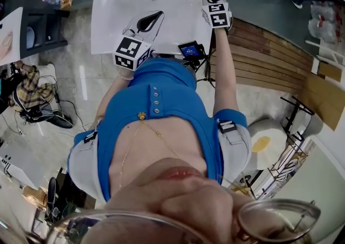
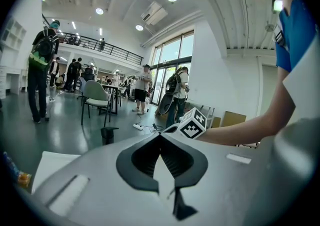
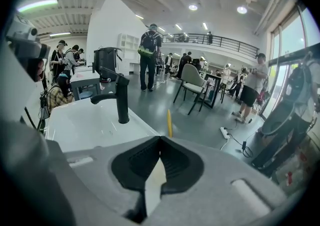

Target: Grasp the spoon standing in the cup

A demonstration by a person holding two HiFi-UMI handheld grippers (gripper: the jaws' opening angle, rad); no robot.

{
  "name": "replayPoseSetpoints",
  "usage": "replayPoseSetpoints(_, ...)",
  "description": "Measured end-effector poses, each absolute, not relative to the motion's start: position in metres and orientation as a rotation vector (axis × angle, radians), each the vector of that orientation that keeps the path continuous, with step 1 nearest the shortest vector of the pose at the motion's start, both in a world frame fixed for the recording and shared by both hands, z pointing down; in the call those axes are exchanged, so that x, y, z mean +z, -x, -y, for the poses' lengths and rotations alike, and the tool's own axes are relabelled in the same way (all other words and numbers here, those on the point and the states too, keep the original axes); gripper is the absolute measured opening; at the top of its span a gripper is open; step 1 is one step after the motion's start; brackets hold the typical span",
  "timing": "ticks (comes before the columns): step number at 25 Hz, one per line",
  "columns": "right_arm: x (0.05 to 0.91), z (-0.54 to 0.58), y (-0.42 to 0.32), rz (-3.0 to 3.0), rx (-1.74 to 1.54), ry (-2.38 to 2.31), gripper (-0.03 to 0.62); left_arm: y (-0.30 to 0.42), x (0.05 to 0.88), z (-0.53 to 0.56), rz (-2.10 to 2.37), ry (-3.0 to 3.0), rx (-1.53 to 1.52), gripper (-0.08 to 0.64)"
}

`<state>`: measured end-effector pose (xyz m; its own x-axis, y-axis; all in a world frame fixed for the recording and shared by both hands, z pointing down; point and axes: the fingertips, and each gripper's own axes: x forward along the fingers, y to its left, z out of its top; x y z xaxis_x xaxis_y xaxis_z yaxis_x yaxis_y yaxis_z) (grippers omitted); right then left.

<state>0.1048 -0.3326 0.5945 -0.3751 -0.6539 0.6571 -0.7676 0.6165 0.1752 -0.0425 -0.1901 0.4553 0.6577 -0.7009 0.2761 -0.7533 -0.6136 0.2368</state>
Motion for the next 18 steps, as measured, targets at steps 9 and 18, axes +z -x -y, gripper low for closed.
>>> replayPoseSetpoints(9,0.599,0.345,-0.109,2.111,0.228,-1.096,0.000,0.048,0.454,0.189,1.188,-2.529,0.231,0.000)
replayPoseSetpoints(18,0.600,0.353,-0.111,2.104,0.236,-1.040,0.000,0.054,0.450,0.188,1.225,-2.505,0.223,0.000)
